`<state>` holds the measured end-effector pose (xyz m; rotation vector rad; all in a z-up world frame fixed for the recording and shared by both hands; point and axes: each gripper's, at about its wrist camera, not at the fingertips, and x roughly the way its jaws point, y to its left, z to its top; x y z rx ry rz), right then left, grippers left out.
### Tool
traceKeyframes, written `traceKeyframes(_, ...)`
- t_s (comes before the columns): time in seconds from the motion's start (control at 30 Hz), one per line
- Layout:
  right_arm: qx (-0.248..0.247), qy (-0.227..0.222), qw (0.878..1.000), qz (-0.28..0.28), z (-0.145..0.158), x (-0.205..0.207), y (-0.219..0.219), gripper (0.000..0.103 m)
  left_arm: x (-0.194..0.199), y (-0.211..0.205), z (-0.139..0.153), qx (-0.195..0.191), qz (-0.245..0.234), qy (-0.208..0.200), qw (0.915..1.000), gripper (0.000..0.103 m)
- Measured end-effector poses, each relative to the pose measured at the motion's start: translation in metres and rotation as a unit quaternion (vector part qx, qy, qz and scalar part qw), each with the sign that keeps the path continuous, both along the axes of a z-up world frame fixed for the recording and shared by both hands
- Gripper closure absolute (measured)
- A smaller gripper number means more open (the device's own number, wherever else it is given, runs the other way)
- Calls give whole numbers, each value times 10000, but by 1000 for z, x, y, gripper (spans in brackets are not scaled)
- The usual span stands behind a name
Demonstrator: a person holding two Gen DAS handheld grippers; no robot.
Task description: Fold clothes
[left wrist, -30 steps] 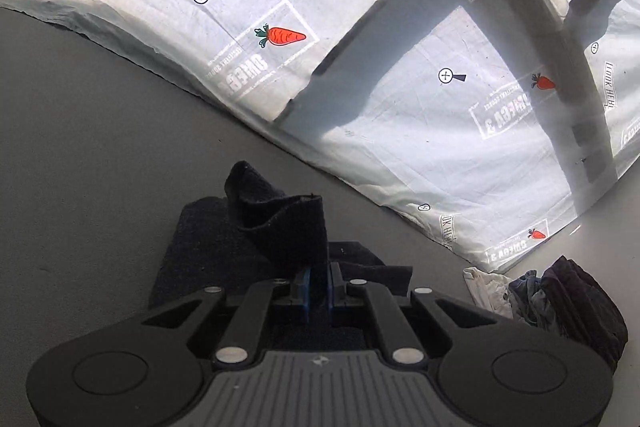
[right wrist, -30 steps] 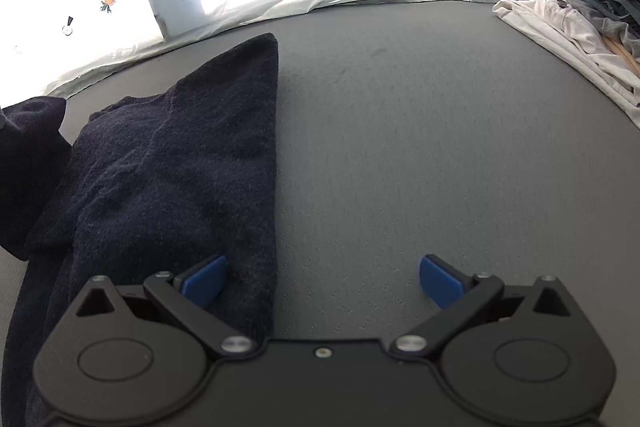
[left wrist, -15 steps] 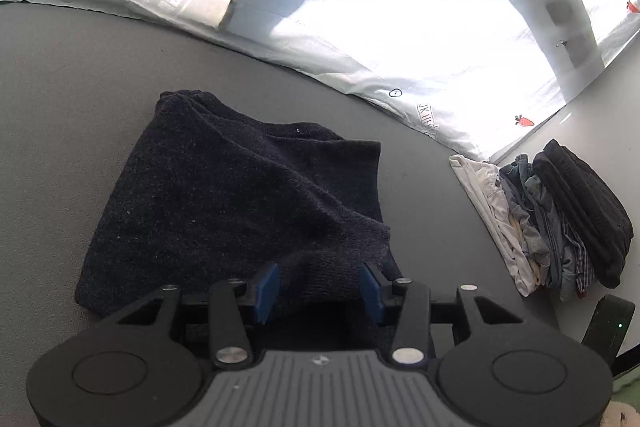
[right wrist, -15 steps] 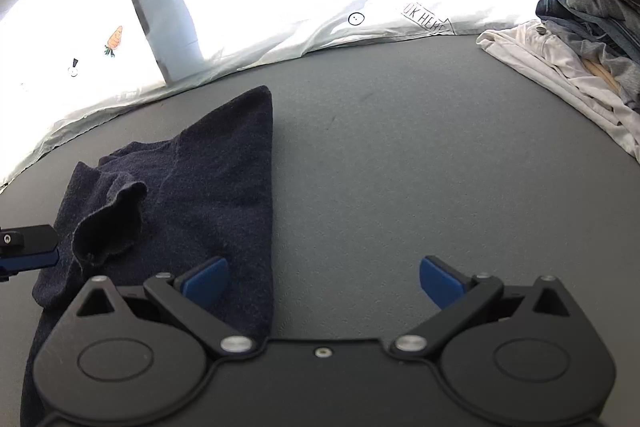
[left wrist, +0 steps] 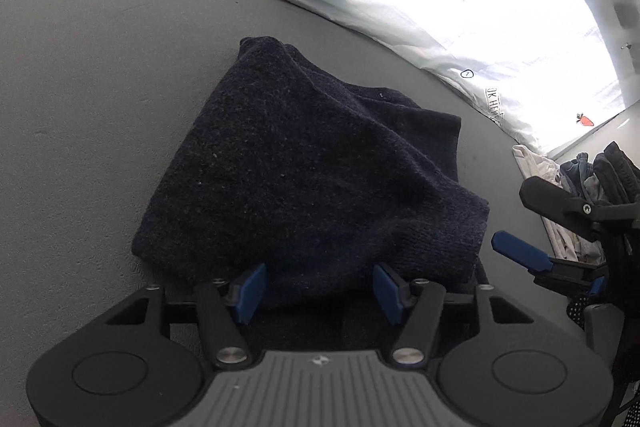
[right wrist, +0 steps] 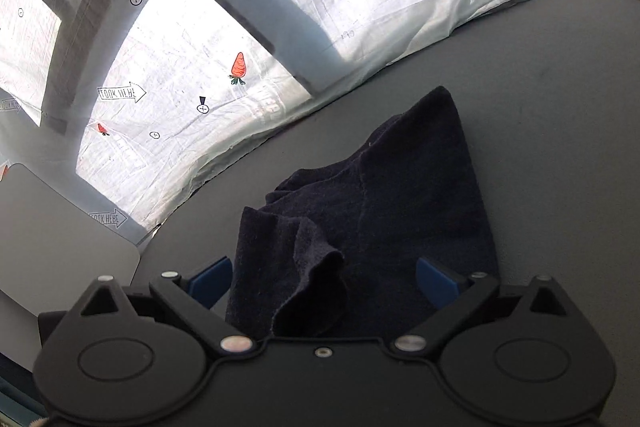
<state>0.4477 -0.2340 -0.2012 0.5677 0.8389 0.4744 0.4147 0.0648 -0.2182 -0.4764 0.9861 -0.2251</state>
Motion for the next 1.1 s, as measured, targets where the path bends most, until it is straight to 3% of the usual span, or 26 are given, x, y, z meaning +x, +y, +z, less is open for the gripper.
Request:
traceKeyframes(0.1, -44, 79, 9998, 182, -3, 11, 11, 19, 2, -2, -2, -138, -71, -57, 9999, 20)
traceKeyframes(0.17, -61, 142, 9993, 338, -5, 19, 19, 34, 5, 1, -4, -393, -18, -38, 9992, 13)
traceKeyframes(0.2, -61, 185, 9989, 423, -6, 23, 24, 37, 6, 5, -5, -586, 62, -4, 9983, 10)
traceKeyframes(0.3, -96, 366, 9973, 631, -10, 32, 36, 49, 9, 16, -9, -1035, 227, 84, 9943, 8)
traceKeyframes(0.4, -93, 438, 9964, 725, -12, 36, 41, 61, 8, 21, -11, -1212, 280, 94, 9922, 8)
traceKeyframes(0.47, -99, 357, 9963, 775, -11, 33, 41, 89, 8, 21, -10, -1199, 280, 92, 9923, 8)
traceKeyframes(0.5, -133, 285, 9962, 809, -9, 30, 41, 92, 9, 20, -10, -1170, 292, 102, 9927, 8)
traceKeyframes(0.73, -74, 198, 9984, 525, -4, 1, 27, 97, -5, 16, 1, -891, 298, 135, 9955, 8)
traceKeyframes(1.1, -132, 430, 9988, 197, -3, -71, 7, 98, -71, 8, 20, -545, 302, 105, 9980, 8)
